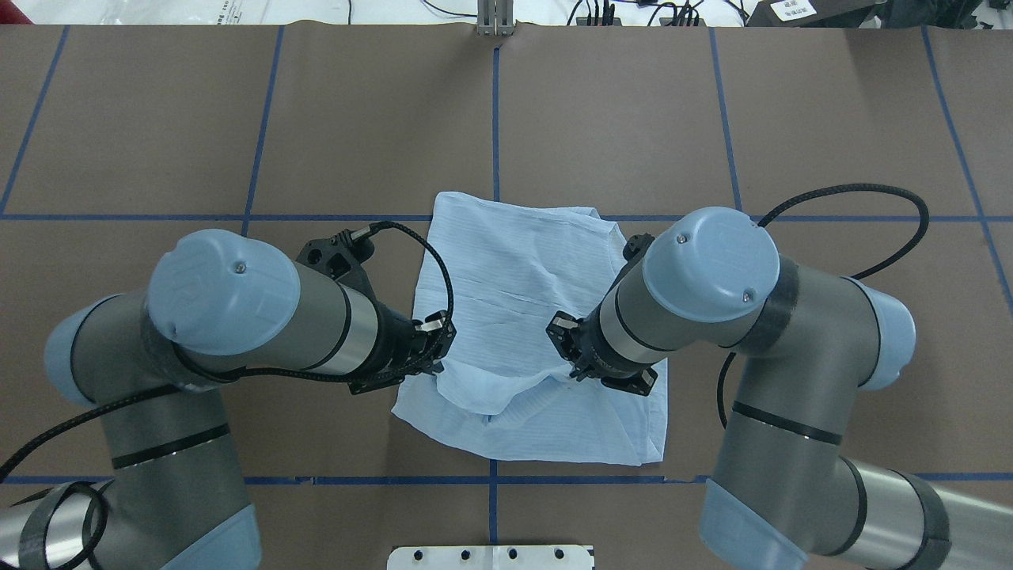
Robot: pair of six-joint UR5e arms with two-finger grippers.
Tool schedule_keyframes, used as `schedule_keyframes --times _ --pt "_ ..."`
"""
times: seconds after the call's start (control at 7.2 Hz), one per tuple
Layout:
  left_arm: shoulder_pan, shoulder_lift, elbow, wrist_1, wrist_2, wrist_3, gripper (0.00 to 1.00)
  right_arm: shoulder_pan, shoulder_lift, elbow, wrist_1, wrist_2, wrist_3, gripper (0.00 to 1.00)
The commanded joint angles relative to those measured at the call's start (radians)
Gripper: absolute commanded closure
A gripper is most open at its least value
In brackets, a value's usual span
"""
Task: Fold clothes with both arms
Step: 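Fold the held edge away from the robot with both grippers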
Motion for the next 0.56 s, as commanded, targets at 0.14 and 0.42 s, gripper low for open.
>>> schedule_keyframes --times 0.14,0.42 --pt "-0.136 -0.066 0.195 -0.131 -0.001 -0.001 1.0 0.156 0.082 -0.132 0.001 0.002 -0.114 1.0" --pt "-0.172 -0.155 0.339 -0.159 -0.001 -0.001 1.0 0.184 0.191 -0.302 0.012 0.003 -0.159 1.0"
